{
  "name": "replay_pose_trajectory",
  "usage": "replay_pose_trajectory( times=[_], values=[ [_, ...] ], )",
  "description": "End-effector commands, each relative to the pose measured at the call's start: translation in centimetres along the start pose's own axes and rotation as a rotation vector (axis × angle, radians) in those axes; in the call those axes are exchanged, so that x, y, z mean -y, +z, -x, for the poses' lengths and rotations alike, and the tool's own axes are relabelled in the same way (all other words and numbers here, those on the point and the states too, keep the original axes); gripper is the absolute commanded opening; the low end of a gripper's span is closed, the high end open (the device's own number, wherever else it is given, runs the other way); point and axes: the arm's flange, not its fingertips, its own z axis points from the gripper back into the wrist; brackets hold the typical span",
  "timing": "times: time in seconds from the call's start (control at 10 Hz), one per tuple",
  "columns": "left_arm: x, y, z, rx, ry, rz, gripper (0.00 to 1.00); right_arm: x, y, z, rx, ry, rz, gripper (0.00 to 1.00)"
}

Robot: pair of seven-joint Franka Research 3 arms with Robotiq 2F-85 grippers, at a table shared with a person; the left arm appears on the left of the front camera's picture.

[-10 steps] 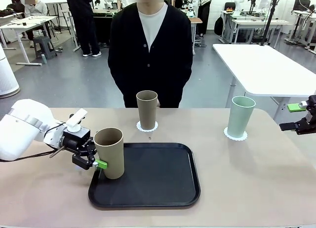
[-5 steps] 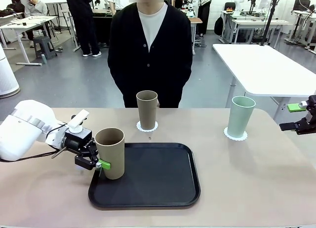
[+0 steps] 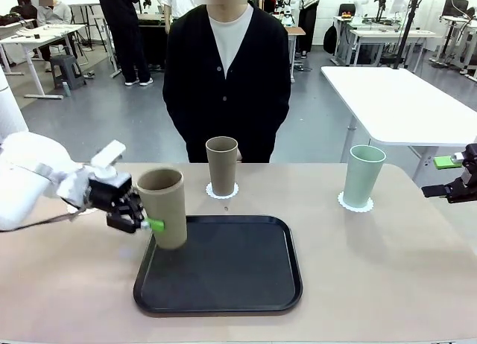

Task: Place coasters on the table and set cups on them.
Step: Take one Reusable plastic cup from the Flat Tray and place it on a coaster set by the human.

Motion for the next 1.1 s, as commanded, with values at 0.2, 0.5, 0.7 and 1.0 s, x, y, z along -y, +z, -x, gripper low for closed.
replay_pose_trajectory(
  times=[0.2, 0.5, 0.7, 1.0],
  values=[
    [3.9, 3.2, -12.1, 0.007, 0.03, -0.086, 0.55, 0.0, 0.0, -0.2, -0.001, 0.001, 0.002, 1.0],
    [4.5, 3.9, -13.7, -0.008, 0.045, -0.117, 0.55, 0.0, 0.0, -0.2, -0.001, 0.001, 0.002, 1.0],
    [4.0, 3.8, -14.4, -0.004, 0.012, -0.094, 0.55, 0.0, 0.0, -0.2, -0.001, 0.001, 0.002, 1.0],
    [4.2, 3.9, -14.2, -0.006, 0.023, -0.098, 0.85, 0.0, 0.0, -0.2, -0.001, 0.001, 0.002, 1.0]
  ],
)
